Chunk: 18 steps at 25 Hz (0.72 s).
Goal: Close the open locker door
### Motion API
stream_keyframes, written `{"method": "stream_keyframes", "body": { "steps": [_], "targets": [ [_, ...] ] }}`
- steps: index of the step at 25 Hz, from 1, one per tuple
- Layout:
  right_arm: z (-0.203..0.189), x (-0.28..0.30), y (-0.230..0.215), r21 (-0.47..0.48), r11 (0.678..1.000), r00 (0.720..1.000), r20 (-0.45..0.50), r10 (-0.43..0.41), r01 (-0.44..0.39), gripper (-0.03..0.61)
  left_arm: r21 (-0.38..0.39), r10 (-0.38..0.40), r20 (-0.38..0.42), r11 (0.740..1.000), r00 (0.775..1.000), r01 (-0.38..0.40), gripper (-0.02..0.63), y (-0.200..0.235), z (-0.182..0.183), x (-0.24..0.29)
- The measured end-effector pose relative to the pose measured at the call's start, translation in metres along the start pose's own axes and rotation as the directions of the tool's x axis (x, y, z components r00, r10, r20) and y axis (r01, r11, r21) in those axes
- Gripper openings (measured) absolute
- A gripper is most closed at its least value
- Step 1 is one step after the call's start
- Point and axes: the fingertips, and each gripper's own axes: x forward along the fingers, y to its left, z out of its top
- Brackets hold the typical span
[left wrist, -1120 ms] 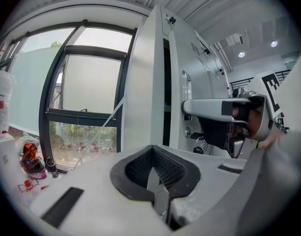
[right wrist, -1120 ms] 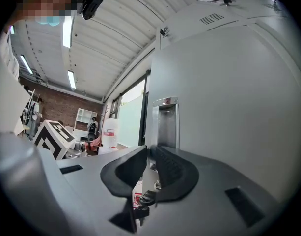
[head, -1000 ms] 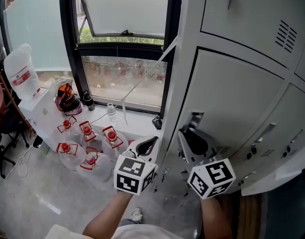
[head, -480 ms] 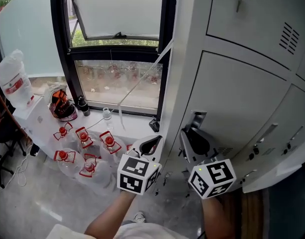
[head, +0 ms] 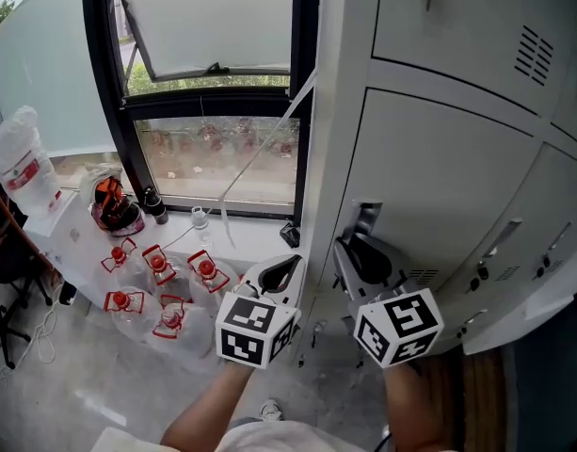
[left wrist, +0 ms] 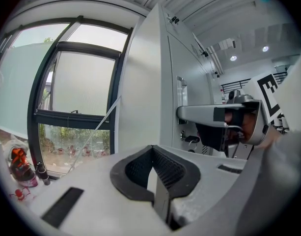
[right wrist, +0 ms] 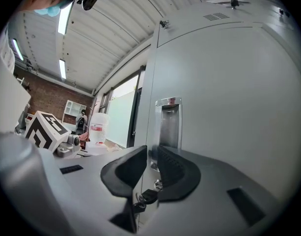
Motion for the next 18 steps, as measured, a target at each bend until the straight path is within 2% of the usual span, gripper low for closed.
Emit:
{"method": "stream_keyframes", "body": {
  "steps": [11, 18],
  "targets": [
    [0.0, -0.007, 0.005, 0.005, 0.998, 0.998, -0.024, 0.062, -0.062, 0.052, -0.003, 0.04, -0.001, 0.999, 0.999, -0.04, 0.006, -0.014, -0.002, -0.019],
    [0.007, -0.016, -0.002, 0.057, 0.996, 0.998, 0.022, 0.064, -0.066, 0.052, -0.002, 0.079, 0.003, 0.997, 0.997, -0.079, 0.006, -0.019, -0.001, -0.034]
  ]
}}
